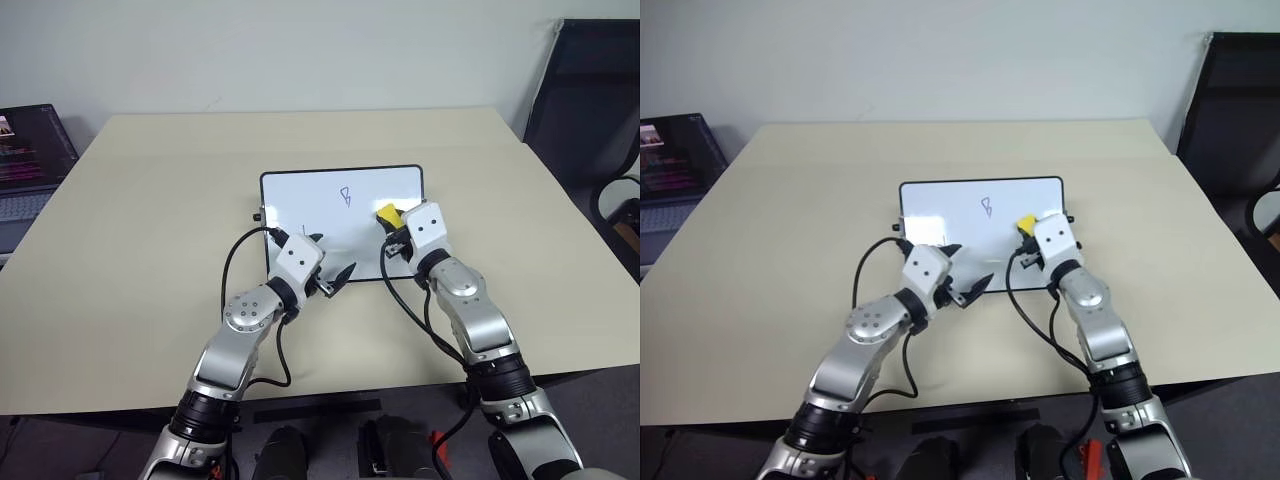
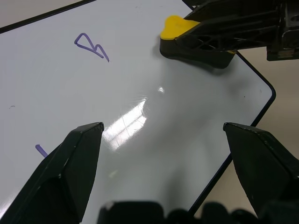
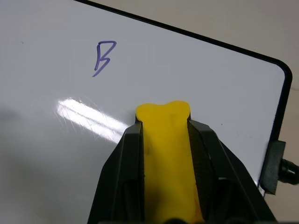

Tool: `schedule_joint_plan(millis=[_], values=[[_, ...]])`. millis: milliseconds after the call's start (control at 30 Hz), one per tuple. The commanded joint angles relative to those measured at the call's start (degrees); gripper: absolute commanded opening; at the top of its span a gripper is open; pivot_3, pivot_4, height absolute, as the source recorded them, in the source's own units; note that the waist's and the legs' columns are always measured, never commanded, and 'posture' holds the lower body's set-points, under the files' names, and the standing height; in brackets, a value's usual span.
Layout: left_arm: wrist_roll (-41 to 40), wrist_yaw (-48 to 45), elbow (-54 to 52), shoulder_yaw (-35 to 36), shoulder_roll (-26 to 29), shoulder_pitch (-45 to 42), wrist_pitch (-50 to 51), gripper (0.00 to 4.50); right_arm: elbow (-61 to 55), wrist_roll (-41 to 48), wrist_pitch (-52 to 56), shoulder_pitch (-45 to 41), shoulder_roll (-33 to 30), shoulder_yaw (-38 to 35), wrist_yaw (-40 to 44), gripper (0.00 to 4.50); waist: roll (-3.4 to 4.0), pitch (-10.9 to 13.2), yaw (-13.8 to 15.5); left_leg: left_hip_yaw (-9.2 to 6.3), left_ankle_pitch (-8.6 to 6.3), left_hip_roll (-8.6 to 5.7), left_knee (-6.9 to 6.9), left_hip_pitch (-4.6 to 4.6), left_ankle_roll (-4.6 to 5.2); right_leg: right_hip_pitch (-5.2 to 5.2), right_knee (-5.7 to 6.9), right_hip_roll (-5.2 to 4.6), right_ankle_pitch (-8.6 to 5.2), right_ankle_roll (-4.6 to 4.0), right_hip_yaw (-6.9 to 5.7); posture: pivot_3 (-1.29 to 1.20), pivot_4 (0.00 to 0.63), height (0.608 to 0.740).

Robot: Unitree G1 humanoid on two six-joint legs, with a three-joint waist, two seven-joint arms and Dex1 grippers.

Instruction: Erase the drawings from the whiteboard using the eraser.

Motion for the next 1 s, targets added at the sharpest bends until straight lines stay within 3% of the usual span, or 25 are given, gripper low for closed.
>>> schedule_joint_plan(millis=[33,400,1000], values=[[0.13,0.52,-2.88,0.04,-0.41,0.22,-0.95,4.5,-4.64,-0.15,4.17,2.8,-1.3,-2.4,-0.83,1.01,0.0,0.0,0.02,0.0,0.0,0.0,0.0,-0.01,0.0,0.0,0.0,0.0,0.0,0.0,0.01,0.0,0.15,0.74],[0.43,1.09,-4.51,-0.95,-0.91,2.75,-0.75,4.5,-11.44,0.84,8.59,11.71,-3.39,-5.32,-0.1,1.01,-0.01,0.0,-0.03,0.04,0.01,0.0,0.04,0.0,0.01,0.03,0.07,0.0,-0.01,-0.01,0.02,0.0,0.15,0.74],[1.5,5.61,-4.2,1.05,-2.53,1.73,-2.65,4.5,-8.99,5.53,-5.17,4.76,0.73,-6.21,1.2,1.01,0.0,0.02,0.03,-0.04,0.01,0.02,-0.11,-0.21,0.02,-0.09,-0.28,0.0,-0.01,0.01,0.0,0.0,0.15,0.74]])
